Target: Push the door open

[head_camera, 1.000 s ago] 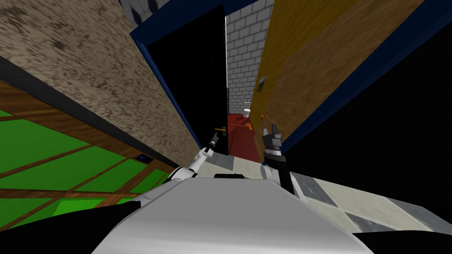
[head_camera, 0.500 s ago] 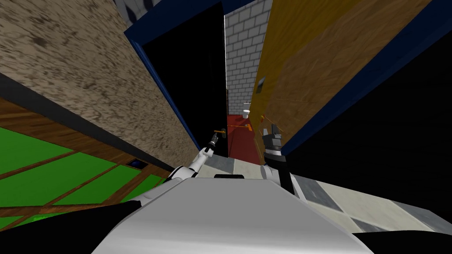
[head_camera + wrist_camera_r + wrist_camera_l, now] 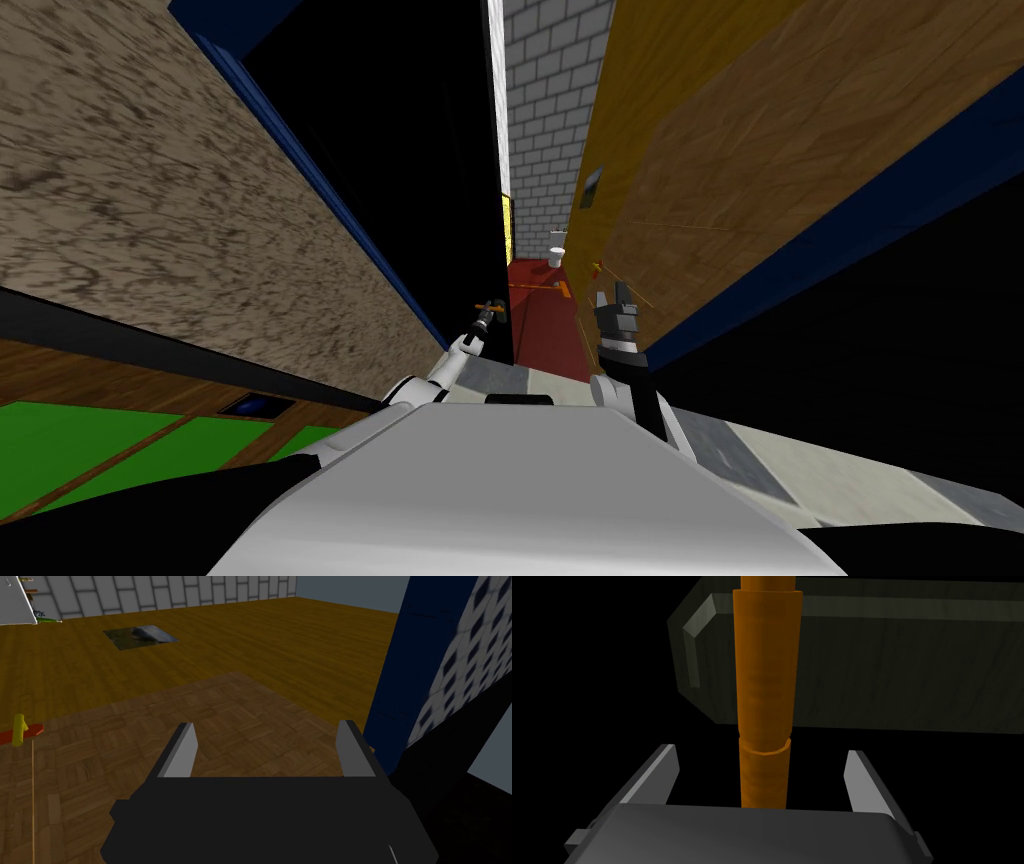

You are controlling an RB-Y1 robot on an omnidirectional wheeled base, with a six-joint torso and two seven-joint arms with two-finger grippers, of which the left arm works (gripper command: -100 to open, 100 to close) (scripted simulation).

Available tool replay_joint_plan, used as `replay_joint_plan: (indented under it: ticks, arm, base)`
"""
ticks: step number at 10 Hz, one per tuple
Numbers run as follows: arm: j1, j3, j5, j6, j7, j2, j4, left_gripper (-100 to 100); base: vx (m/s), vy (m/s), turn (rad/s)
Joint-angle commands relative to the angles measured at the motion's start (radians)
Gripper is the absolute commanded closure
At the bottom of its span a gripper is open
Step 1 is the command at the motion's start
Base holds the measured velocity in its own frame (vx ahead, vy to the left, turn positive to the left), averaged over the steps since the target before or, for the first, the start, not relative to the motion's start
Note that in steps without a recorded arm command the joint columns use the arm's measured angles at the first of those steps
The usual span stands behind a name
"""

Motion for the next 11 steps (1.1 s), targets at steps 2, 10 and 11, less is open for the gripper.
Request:
replay_joint_plan:
  ticks: [2, 10, 11]
  arm:
    - [0.000, 0.000, 0.000, 0.000, 0.000, 0.000, 0.000, 100]
    - [-0.002, 0.022, 0.005, 0.000, -0.010, 0.006, 0.004, 100]
    - [-0.002, 0.031, 0.007, 0.000, -0.013, 0.008, 0.007, 100]
  base:
    - [0.039, -0.009, 0.004]
    - [0.042, -0.020, 0.008]
    - [0.192, -0.073, 0.025]
